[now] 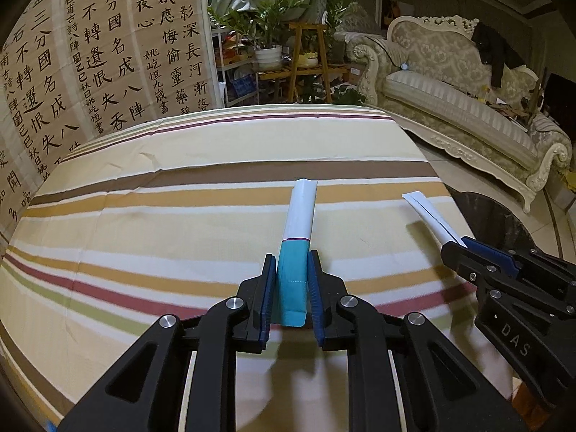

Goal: Collect trash
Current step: 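Carry both tubes over the bin and open both grippers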

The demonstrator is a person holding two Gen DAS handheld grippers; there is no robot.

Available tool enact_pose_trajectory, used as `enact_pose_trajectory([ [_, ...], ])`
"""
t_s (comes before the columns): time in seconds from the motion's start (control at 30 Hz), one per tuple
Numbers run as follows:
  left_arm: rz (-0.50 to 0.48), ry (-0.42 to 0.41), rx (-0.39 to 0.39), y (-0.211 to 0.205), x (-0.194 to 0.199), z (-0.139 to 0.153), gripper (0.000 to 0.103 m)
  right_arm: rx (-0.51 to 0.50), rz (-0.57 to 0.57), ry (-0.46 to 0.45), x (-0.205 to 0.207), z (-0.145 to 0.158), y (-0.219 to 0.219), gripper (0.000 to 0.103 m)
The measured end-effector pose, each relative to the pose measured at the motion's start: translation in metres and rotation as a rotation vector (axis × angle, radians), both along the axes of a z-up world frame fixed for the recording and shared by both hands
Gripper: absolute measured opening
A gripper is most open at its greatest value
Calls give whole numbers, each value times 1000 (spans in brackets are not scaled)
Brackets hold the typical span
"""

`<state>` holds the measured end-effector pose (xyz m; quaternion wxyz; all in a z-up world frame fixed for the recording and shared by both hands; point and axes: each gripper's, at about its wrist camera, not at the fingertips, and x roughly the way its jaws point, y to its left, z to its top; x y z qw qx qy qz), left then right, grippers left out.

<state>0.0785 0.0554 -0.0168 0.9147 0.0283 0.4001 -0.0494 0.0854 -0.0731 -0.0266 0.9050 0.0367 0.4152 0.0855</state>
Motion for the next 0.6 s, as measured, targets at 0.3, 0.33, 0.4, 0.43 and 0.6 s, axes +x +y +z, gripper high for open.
enact_pose_trajectory([
  [0.3,-27,-25,-18,-21,-23,8,19,8,-37,-23,-29,4,-27,16],
  [0.33,-32,-27,-19,-25,-25,8,19,8,-42,-25,-31,4,-32,16],
  [0.4,-45,-32,-22,-33,-30,10,19,9,-57,-29,-36,4,-40,16],
  [0.43,-51,-34,-22,-37,-31,10,19,9,-67,-31,-39,4,-45,16],
  [0.6,-96,-38,-22,-60,-38,10,19,4,-121,-45,-50,5,-70,16],
])
